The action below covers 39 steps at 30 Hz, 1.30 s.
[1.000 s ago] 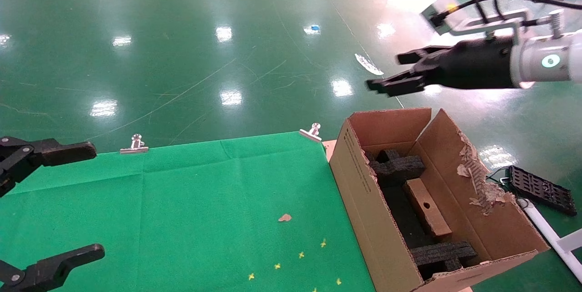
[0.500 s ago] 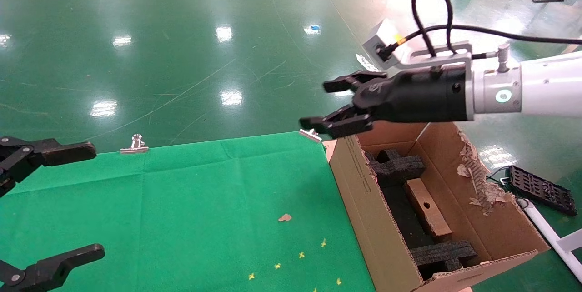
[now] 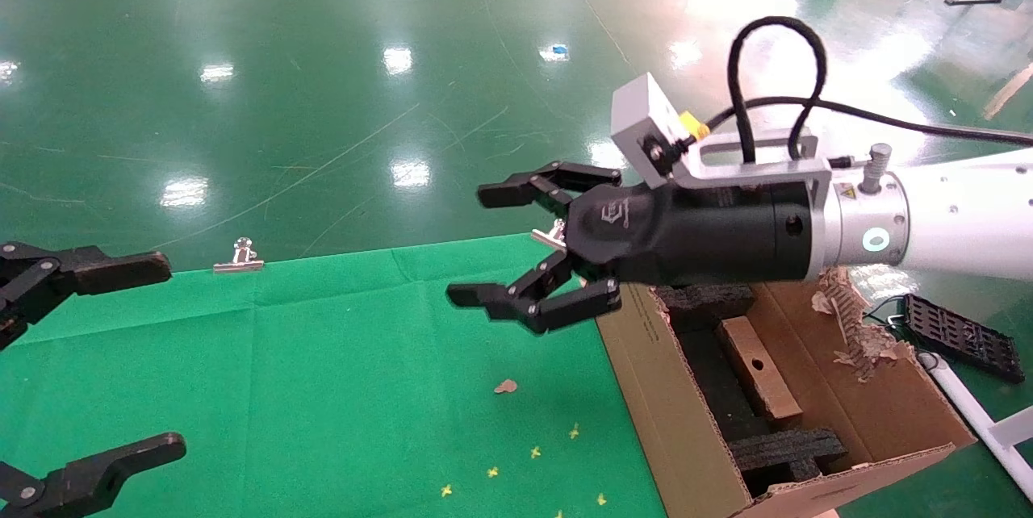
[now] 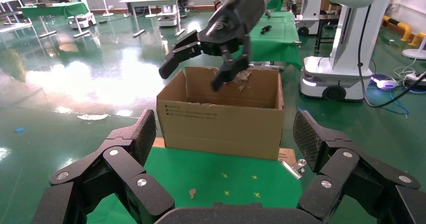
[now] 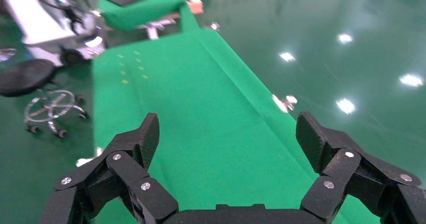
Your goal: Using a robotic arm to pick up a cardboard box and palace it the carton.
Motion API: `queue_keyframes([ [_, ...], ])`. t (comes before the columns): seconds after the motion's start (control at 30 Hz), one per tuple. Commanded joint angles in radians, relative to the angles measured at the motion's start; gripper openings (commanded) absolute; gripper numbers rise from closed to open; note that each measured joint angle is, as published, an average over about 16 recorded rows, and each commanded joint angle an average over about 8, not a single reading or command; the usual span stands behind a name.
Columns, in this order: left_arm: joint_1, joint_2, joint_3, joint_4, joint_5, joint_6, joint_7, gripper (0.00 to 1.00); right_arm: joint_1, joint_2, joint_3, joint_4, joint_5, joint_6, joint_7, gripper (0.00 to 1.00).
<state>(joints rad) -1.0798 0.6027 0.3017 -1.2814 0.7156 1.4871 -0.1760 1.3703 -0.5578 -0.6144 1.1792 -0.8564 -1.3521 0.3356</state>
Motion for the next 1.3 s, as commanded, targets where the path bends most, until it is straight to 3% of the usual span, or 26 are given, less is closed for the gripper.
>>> queue_keyframes([
  [0.03,0.0,0.0,0.0,0.0,0.0,0.0,0.0,1.0,-0.04,-0.007,0.045,0.014,0.017,-0.019,-0.02,1.0],
  [0.57,0.0,0.0,0.001,0.0,-0.001,0.0,0.0,1.0,-0.32,-0.057,0.362,0.112,0.135,-0.153,-0.156,1.0],
  [1.3,0.0,0.0,0.001,0.0,-0.001,-0.001,0.0,1.0,-0.305,-0.055,0.345,0.108,0.131,-0.147,-0.15,1.0],
])
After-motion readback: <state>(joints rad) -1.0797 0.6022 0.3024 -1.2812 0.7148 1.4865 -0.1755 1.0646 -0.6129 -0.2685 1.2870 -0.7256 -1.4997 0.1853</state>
